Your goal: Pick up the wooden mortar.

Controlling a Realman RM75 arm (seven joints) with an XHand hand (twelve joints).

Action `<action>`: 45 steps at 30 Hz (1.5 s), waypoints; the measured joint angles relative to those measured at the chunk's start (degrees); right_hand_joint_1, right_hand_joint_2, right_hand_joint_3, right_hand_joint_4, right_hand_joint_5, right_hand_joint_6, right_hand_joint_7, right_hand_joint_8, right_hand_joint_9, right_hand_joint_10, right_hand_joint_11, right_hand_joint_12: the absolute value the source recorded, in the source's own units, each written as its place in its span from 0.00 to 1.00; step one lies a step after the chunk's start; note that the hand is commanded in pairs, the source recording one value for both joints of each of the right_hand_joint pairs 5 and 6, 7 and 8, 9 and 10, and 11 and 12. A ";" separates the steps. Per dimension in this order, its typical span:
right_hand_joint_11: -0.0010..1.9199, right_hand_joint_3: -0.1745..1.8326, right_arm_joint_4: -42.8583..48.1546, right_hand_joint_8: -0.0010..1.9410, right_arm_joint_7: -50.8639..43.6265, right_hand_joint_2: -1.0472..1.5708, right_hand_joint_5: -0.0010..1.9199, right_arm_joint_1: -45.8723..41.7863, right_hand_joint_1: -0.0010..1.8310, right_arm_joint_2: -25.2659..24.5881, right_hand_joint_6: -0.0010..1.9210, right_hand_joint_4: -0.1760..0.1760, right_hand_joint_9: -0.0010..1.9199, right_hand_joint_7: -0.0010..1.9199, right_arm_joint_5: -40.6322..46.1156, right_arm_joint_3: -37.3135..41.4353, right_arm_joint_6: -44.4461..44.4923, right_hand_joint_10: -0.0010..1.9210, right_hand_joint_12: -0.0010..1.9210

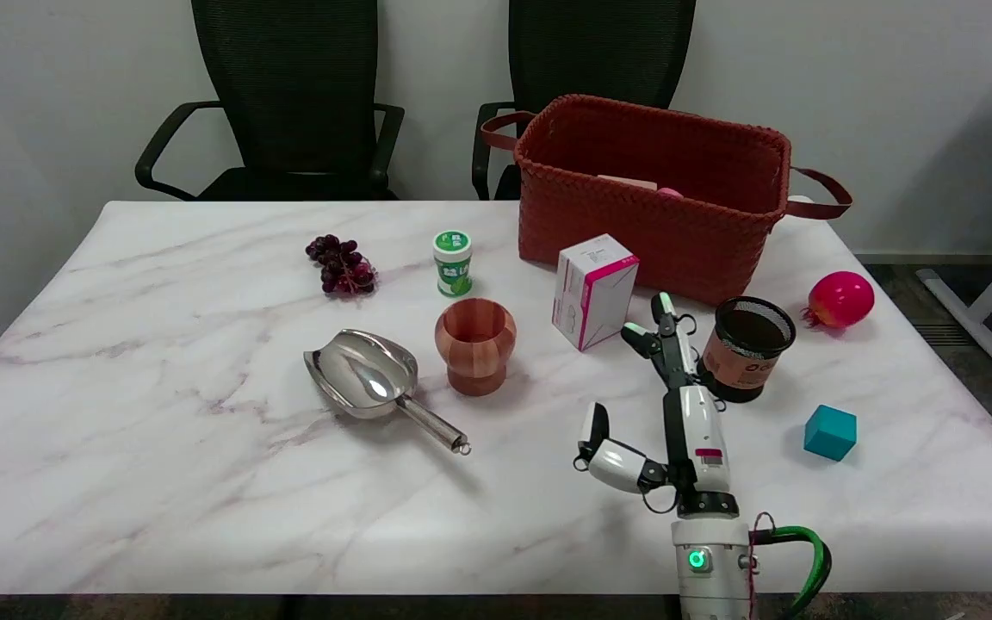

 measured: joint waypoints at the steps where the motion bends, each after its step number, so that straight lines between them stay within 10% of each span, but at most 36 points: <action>1: 0.13 0.69 -0.12 0.23 0.33 0.63 0.04 -0.08 0.67 -0.05 0.04 0.50 0.21 0.24 -0.03 -0.11 -0.08 0.21 0.13; 21: 0.11 0.69 -1.52 0.19 7.00 0.60 0.04 0.68 0.67 1.44 0.04 0.50 0.18 0.19 1.26 1.03 -2.50 0.18 0.11; 29: 0.00 0.24 -1.19 0.00 11.69 0.41 0.00 1.56 0.62 1.86 0.00 0.50 0.00 0.00 1.27 2.65 -7.03 0.00 0.00; 45: 0.09 0.16 -0.21 0.14 21.50 0.49 0.00 3.26 0.61 3.26 0.00 0.50 0.19 0.14 -0.95 8.19 -18.64 0.19 0.09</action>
